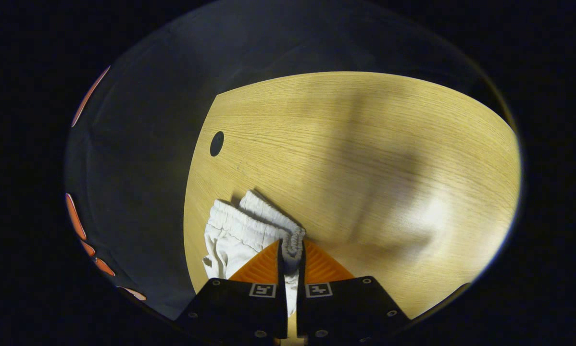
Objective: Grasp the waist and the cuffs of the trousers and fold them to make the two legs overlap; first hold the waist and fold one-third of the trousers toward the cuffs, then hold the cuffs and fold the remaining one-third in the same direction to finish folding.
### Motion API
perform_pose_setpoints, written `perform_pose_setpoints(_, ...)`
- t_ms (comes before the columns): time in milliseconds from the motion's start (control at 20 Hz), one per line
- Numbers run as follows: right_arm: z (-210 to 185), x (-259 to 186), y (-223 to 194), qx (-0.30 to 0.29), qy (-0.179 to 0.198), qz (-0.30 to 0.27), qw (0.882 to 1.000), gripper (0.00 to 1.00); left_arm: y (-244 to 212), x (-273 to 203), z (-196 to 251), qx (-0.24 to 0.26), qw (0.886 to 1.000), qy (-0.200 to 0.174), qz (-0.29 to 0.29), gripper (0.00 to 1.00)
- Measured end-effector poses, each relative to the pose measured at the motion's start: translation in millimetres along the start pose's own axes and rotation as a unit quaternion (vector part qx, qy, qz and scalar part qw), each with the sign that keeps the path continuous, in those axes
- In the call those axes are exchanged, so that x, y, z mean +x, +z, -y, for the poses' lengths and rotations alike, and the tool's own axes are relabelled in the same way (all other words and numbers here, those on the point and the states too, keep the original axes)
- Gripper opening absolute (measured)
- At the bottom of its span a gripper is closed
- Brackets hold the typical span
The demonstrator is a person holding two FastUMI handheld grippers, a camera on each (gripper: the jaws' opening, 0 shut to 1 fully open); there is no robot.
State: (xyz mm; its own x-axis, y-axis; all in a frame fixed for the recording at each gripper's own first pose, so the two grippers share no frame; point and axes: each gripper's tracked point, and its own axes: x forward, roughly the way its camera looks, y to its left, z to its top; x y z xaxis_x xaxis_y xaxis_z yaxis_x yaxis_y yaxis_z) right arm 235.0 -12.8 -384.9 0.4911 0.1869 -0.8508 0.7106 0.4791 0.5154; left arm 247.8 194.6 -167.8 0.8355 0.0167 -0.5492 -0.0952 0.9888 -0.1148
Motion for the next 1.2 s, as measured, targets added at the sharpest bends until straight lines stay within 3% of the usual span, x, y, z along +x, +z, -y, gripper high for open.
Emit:
perform_pose_setpoints(200,-26.7,-23.6,1.9,-0.033,0.032,0.029,0.999,0.05,3.0,-1.6,-0.5,-0.020,1.000,-0.007,0.006,0.99)
perform_pose_setpoints(400,-77.1,-74.8,3.2,-0.080,0.073,0.054,0.993,0.05,4.6,-1.0,-2.1,-0.036,0.999,-0.010,0.016,0.99)
perform_pose_setpoints(600,-139.2,-122.0,-20.8,-0.163,0.120,0.087,0.975,0.08,5.5,-1.4,-2.0,-0.039,0.999,-0.025,0.006,0.99)
perform_pose_setpoints(700,-167.8,-142.8,-36.6,-0.194,0.146,0.094,0.966,0.04,4.2,0.6,-1.1,-0.039,0.999,-0.036,-0.003,1.00)
perform_pose_setpoints(900,-175.7,-140.8,-44.3,-0.236,0.187,0.085,0.950,0.04,6.5,2.9,0.9,-0.049,0.997,-0.055,-0.006,0.99)
perform_pose_setpoints(1100,-170.1,-141.4,-31.4,-0.300,0.193,0.083,0.931,0.04,8.7,2.5,0.5,-0.051,0.996,-0.072,0.004,0.96)
perform_pose_setpoints(1200,-171.4,-142.5,-32.3,-0.322,0.197,0.074,0.923,0.04,9.4,2.8,1.2,-0.053,0.995,-0.085,0.006,0.99)
